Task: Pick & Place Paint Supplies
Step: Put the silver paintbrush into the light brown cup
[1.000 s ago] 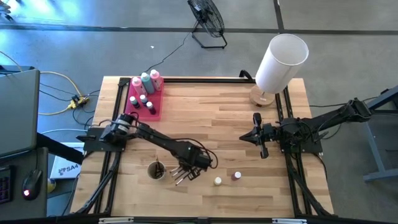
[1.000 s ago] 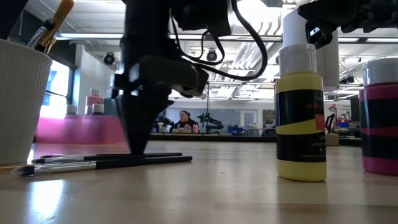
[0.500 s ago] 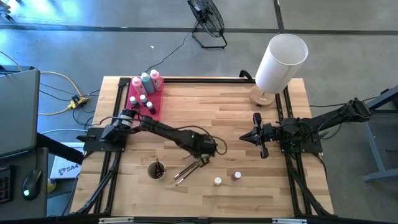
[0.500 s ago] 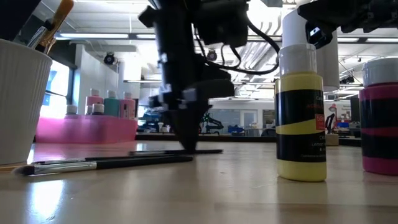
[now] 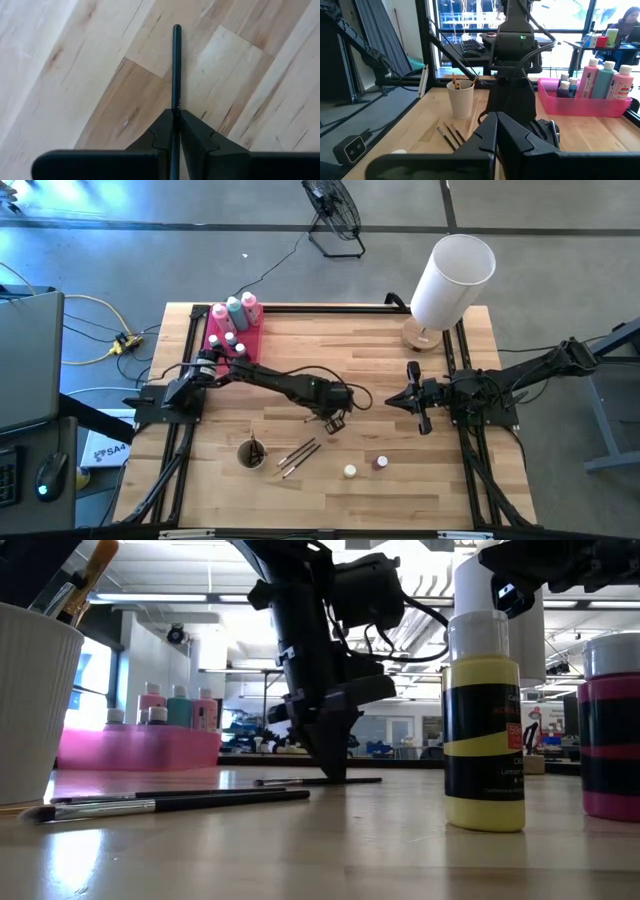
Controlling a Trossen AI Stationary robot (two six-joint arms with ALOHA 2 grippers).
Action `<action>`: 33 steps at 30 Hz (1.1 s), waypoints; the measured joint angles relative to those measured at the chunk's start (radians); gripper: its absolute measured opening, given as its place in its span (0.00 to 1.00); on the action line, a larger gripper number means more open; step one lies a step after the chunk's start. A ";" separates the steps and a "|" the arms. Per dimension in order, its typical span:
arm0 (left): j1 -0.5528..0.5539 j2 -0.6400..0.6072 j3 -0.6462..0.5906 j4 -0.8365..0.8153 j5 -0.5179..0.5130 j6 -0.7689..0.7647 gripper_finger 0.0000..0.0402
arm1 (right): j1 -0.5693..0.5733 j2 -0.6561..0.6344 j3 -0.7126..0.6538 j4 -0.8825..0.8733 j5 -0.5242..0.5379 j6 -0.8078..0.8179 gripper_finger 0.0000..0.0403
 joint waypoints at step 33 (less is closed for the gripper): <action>-0.004 -0.002 0.081 -0.351 0.162 0.035 0.34 | 0.000 0.000 0.000 -0.003 0.000 0.000 0.01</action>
